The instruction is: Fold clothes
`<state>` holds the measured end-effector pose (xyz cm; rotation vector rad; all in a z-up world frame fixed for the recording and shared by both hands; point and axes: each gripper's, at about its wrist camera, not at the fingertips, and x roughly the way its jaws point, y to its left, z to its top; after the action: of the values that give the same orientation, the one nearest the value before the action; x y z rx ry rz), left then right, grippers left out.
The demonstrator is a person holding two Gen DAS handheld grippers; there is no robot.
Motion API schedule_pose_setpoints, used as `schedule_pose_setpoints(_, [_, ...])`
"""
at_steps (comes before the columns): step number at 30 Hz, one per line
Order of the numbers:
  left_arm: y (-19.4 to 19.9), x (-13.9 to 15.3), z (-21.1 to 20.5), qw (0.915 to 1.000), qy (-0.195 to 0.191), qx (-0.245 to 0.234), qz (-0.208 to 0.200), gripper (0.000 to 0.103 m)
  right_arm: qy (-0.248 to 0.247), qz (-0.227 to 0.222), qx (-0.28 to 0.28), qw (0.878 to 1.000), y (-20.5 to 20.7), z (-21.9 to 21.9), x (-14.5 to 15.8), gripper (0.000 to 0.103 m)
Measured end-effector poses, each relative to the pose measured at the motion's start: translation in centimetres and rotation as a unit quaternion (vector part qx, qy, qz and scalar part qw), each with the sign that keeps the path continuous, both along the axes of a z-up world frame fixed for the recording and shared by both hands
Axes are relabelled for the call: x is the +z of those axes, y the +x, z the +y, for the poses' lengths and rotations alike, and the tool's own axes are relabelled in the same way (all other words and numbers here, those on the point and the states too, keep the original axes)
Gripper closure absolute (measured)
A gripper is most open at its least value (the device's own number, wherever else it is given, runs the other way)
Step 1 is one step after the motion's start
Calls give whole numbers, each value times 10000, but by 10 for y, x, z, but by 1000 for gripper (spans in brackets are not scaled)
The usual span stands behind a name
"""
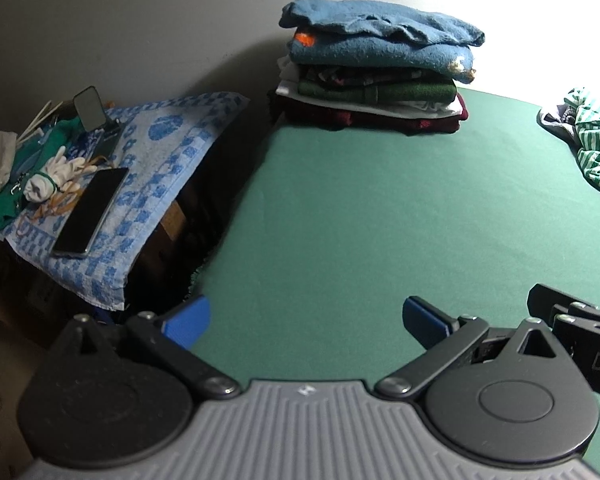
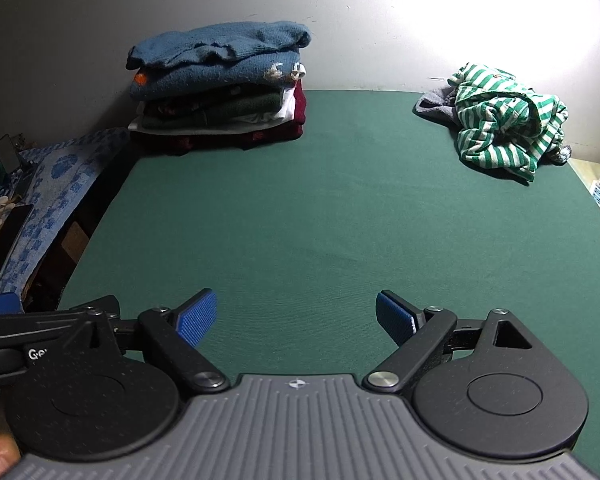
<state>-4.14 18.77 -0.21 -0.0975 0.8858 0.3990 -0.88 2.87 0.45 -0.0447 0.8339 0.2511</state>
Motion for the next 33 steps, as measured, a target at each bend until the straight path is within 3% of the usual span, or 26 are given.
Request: schedule_pose_setpoints(33, [14,-4,1,10000,63,-38,67,0,-6,252,-151,9996,15,0,-8,14])
